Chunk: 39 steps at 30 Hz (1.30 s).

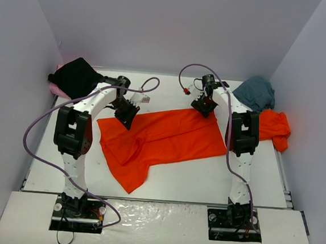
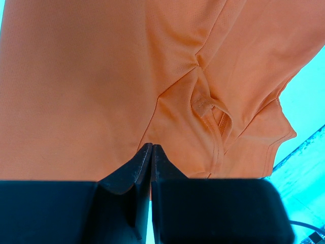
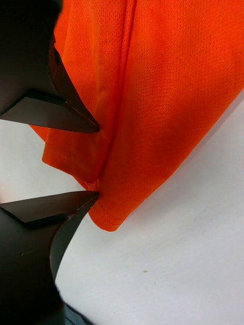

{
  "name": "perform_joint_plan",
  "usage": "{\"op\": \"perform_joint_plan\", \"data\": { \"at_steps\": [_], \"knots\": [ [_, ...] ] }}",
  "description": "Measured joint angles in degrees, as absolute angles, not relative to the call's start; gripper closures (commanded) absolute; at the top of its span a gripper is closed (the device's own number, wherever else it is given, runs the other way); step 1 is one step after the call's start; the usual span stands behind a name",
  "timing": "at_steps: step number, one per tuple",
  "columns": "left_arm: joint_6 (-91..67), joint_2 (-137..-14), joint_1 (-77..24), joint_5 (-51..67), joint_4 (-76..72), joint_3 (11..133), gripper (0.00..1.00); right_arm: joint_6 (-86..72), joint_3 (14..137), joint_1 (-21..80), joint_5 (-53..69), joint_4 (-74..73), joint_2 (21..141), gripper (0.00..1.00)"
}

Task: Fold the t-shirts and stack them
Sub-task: Fold the tshirt

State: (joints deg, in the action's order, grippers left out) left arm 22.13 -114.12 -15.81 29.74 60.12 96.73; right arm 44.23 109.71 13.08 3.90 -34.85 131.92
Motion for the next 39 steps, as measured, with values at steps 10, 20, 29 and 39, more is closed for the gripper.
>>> {"op": "perform_joint_plan", "data": {
  "at_steps": [10,20,29,39],
  "knots": [
    [22.3,-114.8,-15.8,29.7,60.6,96.7,1.0,44.8,109.7,13.0,4.1,-35.0,132.0,0.93],
    [22.3,-114.8,-15.8,29.7,60.7,96.7,1.0,45.1,109.5,13.0,4.3,-35.2,131.9,0.92],
    [22.3,-114.8,-15.8,29.6,60.8,96.7,1.0,45.1,106.9,12.7,4.3,-35.4,131.1,0.95],
    [22.4,-114.8,-15.8,29.5,60.8,96.7,1.0,45.3,102.8,12.7,4.3,-35.9,126.2,0.98]
  ]
}}
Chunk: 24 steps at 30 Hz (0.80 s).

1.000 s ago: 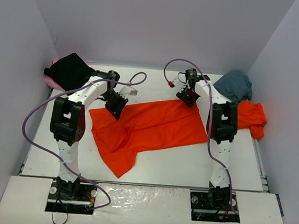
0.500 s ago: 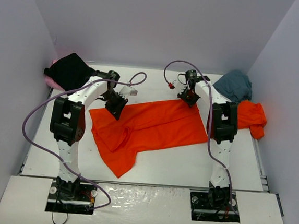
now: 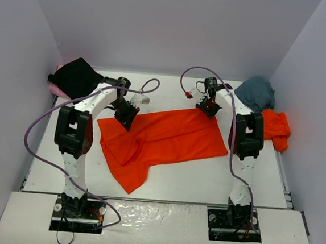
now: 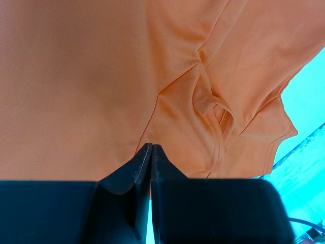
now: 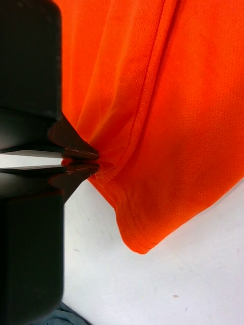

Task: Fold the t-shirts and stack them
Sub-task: Fold the tshirt

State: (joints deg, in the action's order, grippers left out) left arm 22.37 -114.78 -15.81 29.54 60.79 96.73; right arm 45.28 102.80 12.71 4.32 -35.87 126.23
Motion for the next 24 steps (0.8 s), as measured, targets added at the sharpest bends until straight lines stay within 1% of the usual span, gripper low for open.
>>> {"op": "perform_joint_plan", "data": {
  "at_steps": [4,6,8,10,11,14,16,19,21,24],
  "knots": [
    [22.4,-114.8,-15.8,29.5,60.8,96.7,1.0,45.7,101.3,12.7,4.8,-36.2,124.3,0.96],
    [22.4,-114.8,-15.8,29.5,60.8,96.7,1.0,45.9,100.7,12.7,5.1,-36.7,123.6,0.9],
    [22.4,-114.8,-15.8,29.5,60.8,96.7,1.0,46.1,100.2,12.7,5.3,-37.1,123.1,0.93],
    [22.4,-114.8,-15.8,29.5,60.8,96.7,1.0,46.5,99.6,12.7,5.7,-37.7,122.8,0.86],
    [22.4,-114.8,-15.8,29.5,60.8,96.7,1.0,46.8,99.3,12.7,6.0,-38.3,122.7,0.85],
    [22.4,-114.8,-15.8,29.5,60.8,96.7,1.0,47.4,97.8,12.7,6.8,-40.3,122.4,0.83],
    [22.4,-114.8,-15.8,29.5,60.8,96.7,1.0,48.0,96.5,12.7,7.2,-41.7,122.3,0.79],
    [22.4,-114.8,-15.8,29.5,60.8,96.7,1.0,48.8,94.1,12.8,7.5,-43.9,122.3,0.78],
    [22.4,-114.8,-15.8,29.5,60.8,96.7,1.0,49.4,92.6,12.8,7.6,-45.1,122.2,0.73],
    [22.5,-114.8,-15.8,29.5,60.8,96.7,1.0,50.3,90.0,12.8,7.4,-46.2,121.8,0.73]
  ]
}}
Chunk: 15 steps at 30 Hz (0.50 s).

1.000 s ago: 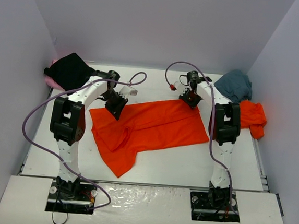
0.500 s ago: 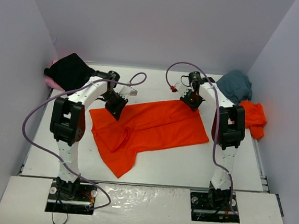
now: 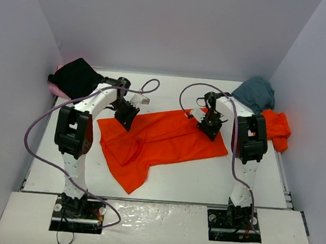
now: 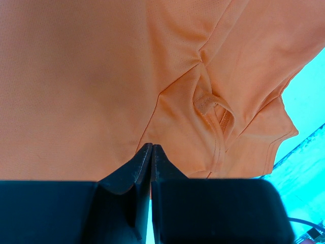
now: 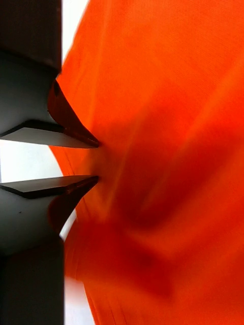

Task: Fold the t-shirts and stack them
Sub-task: Fold the tshirt

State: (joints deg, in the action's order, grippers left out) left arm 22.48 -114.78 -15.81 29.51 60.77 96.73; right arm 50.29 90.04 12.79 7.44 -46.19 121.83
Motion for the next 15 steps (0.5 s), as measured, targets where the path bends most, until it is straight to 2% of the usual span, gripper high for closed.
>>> {"op": "perform_joint_plan", "data": {
  "at_steps": [4,8,13,15],
  "knots": [
    [22.5,-114.8,-15.8,29.5,60.7,96.6,1.0,51.1,87.9,12.7,6.8,-47.4,120.3,0.74],
    [22.5,-114.8,-15.8,29.4,60.6,95.7,1.0,51.3,88.0,12.2,6.7,-47.6,117.8,0.69],
    [22.5,-114.8,-15.8,29.3,60.6,95.2,1.0,51.2,93.7,11.9,8.4,-47.8,115.6,0.84],
    [22.5,-114.8,-15.9,29.3,60.5,95.2,1.0,50.8,97.4,11.7,9.4,-47.5,115.2,0.81]
  ]
}}
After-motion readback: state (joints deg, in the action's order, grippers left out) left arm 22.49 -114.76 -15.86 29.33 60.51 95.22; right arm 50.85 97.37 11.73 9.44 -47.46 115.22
